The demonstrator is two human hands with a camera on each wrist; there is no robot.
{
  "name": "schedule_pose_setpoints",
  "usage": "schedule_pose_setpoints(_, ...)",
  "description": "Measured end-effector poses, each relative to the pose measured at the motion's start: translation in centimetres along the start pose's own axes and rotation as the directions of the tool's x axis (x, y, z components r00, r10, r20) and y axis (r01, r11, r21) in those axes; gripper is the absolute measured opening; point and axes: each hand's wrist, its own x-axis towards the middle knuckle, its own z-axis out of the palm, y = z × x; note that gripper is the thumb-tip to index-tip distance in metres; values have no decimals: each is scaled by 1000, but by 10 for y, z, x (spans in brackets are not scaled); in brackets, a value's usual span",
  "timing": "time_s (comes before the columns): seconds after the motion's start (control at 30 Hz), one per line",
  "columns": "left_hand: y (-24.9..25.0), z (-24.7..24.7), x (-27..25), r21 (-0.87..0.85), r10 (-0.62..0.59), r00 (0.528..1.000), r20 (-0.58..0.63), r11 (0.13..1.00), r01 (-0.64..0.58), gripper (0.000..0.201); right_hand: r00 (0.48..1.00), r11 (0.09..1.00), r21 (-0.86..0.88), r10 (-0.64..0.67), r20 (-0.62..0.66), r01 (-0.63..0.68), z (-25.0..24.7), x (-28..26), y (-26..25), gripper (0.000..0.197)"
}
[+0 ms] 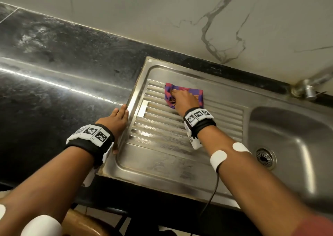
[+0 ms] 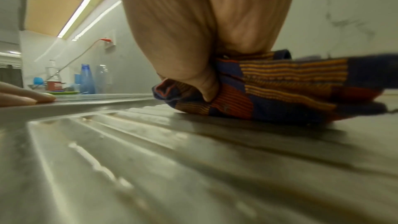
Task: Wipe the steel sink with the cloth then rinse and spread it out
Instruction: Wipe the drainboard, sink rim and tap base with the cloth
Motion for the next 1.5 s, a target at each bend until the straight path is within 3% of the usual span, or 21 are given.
schedule_pose_setpoints(0.33, -2, 2, 1, -5, 7, 1000, -6, 1000, -7, 152, 964, 960, 96, 265, -11, -263, -14, -54, 116, 25)
schedule_pose_setpoints(0.5, -2, 3, 2, 6, 12, 1000, -17, 1000, -12, 150, 879, 879, 13, 477, -5, -477, -25, -103, 189, 28)
schedule_pose_setpoints(0.73, -1, 2, 4, 7, 8, 1000, -12, 1000, -8, 151, 845, 844, 64, 534, -9, -532, -25, -109, 176, 31)
schedule_pose_setpoints(0.87, 0, 1, 4, 17, 4, 1000, -12, 1000, -4, 151, 932, 929, 67, 363, 26, -364, -24, -91, 150, 41)
schedule_pose_setpoints(1.0, 3, 0, 3, 29, -6, 1000, -15, 1000, 6, 152, 982, 971, 145, 188, 16, -189, -22, -48, 77, 34)
schedule_pose_setpoints(1.13, 6, -3, 1, 28, -13, 1000, -11, 1000, 13, 150, 996, 992, 115, 47, 77, -55, -10, 3, 8, 39)
schedule_pose_setpoints(1.3, 9, -5, -3, -1, -26, 999, -48, 1000, 26, 120, 990, 994, 25, -106, 92, 104, -5, 46, -72, 35)
schedule_pose_setpoints(1.5, 8, -8, -5, -23, -28, 999, -34, 999, 28, 117, 983, 984, -43, -166, 82, 170, 13, 44, -76, 35)
